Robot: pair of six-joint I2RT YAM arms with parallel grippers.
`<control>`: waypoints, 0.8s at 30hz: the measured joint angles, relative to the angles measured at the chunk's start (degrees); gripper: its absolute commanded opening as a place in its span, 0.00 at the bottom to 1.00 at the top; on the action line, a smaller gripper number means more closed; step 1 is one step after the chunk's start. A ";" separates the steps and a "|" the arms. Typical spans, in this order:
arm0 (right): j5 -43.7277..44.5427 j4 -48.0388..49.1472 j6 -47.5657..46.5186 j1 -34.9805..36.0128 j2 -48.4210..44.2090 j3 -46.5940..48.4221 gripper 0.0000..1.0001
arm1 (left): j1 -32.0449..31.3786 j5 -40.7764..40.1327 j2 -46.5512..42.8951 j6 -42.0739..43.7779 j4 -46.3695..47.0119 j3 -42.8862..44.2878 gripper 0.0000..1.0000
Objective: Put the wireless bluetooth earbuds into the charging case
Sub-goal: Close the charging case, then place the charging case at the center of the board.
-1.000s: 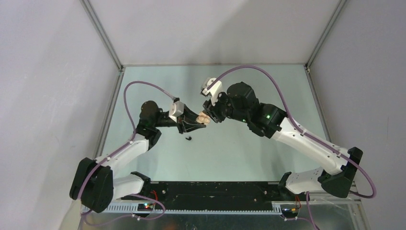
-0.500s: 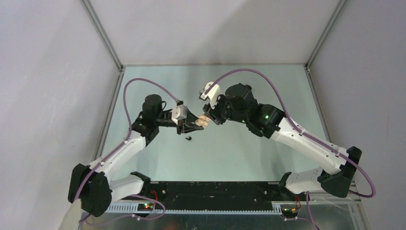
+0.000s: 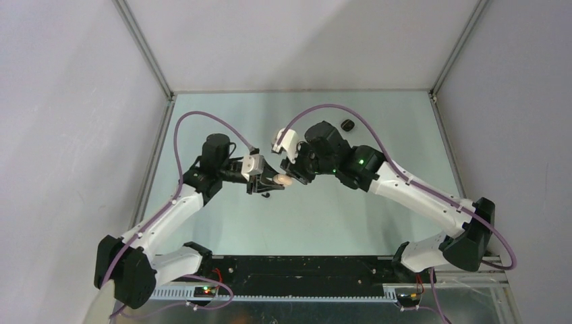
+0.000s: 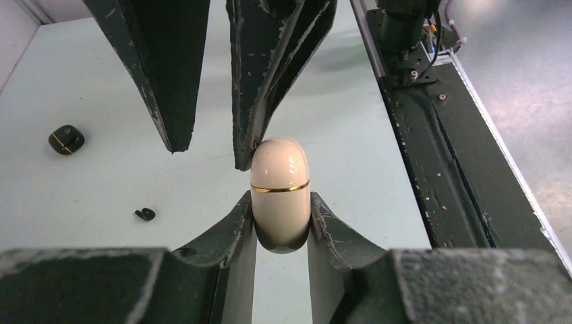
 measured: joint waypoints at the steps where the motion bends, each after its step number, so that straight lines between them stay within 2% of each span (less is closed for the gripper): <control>1: -1.11 -0.79 -0.68 0.04 0.00 0.04 0.41 | -0.09 0.57 -0.09 -0.46 -0.13 -0.17 0.05; 6: -4.96 -3.32 -3.48 -1.11 -1.31 0.63 0.42 | -0.26 1.31 -0.09 -5.64 3.91 -1.27 0.05; 10: -7.98 -4.61 -3.08 -4.46 -4.35 0.63 0.43 | 2.08 -2.86 1.44 -16.02 15.21 -3.43 0.06; 12: -9.66 -4.57 -2.12 -7.34 -5.70 0.63 0.44 | 4.57 -5.53 3.67 -21.64 20.87 -3.50 0.06; 16: -12.66 -3.69 0.92 -17.75 -7.69 0.61 0.44 | 9.97 -10.91 11.34 -32.83 30.21 -3.39 0.06; 20: -14.73 -2.36 3.19 -24.28 -8.79 -0.11 0.44 | 13.35 -16.13 19.80 -38.88 31.56 -1.57 0.07; 24: -16.24 -1.60 4.35 -27.39 -9.07 -1.05 0.44 | 15.39 -21.14 29.33 -40.83 26.58 6.19 0.07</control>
